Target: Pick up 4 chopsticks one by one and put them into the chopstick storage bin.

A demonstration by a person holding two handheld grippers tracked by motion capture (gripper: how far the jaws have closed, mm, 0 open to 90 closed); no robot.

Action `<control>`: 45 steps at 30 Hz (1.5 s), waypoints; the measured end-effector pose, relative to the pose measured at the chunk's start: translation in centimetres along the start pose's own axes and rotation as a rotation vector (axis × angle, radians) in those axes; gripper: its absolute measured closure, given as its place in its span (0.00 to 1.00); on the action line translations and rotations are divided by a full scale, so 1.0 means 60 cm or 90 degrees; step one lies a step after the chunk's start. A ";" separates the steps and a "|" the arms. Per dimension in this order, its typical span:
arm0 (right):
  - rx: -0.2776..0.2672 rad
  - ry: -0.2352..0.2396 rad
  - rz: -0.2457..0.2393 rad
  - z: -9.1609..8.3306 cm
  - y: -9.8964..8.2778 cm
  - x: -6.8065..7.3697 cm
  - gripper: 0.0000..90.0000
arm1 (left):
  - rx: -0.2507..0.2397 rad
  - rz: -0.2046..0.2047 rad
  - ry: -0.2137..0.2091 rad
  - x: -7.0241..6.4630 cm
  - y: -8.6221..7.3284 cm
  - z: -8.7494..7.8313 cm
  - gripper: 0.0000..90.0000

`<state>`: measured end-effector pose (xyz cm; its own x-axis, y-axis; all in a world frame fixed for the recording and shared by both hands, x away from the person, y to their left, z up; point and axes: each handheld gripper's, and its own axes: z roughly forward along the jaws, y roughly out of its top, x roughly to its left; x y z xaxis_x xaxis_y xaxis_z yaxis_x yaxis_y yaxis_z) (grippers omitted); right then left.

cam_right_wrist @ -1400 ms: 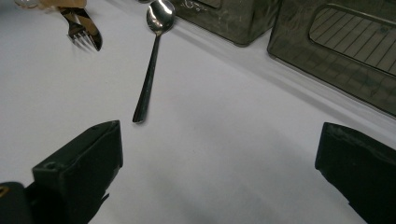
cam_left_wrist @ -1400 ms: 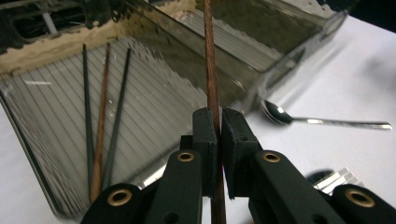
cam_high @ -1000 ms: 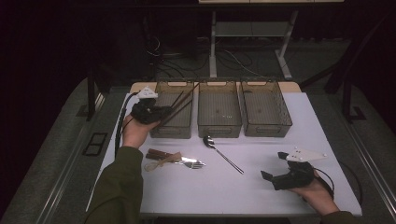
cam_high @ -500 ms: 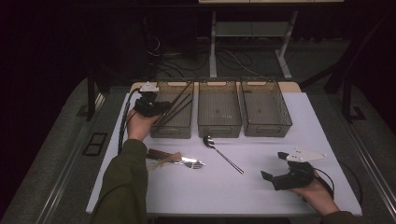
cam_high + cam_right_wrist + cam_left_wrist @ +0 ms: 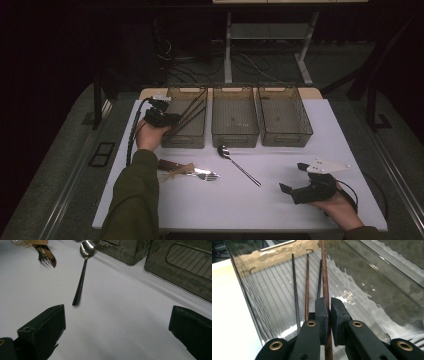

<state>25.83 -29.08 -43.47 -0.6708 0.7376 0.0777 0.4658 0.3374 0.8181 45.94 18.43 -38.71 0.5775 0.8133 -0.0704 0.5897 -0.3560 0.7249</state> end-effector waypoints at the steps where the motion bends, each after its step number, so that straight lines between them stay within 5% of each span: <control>1: 0.000 0.000 0.000 0.000 0.000 0.000 0.01 | 0.003 -0.002 0.003 0.000 -0.001 0.000 0.93; 16: 0.001 0.000 0.000 0.000 0.000 0.000 0.01 | 0.003 -0.010 0.003 0.000 -0.008 0.003 0.85; 27: 0.001 -0.001 0.000 0.000 0.000 0.000 0.01 | -0.038 0.012 -0.004 -0.010 -0.001 -0.017 0.69; 39: 0.002 -0.002 0.000 0.000 0.000 0.001 0.01 | -0.079 0.041 -0.062 -0.045 -0.002 -0.055 0.54; 45: 0.003 -0.002 0.000 0.000 0.000 0.001 0.01 | -0.075 0.063 -0.087 -0.066 -0.019 -0.067 0.46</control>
<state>25.81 -29.03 -43.48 -0.6689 0.7394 0.0758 0.4682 0.3400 0.8156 40.69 17.45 -36.49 0.7056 0.7039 -0.0816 0.4604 -0.3679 0.8079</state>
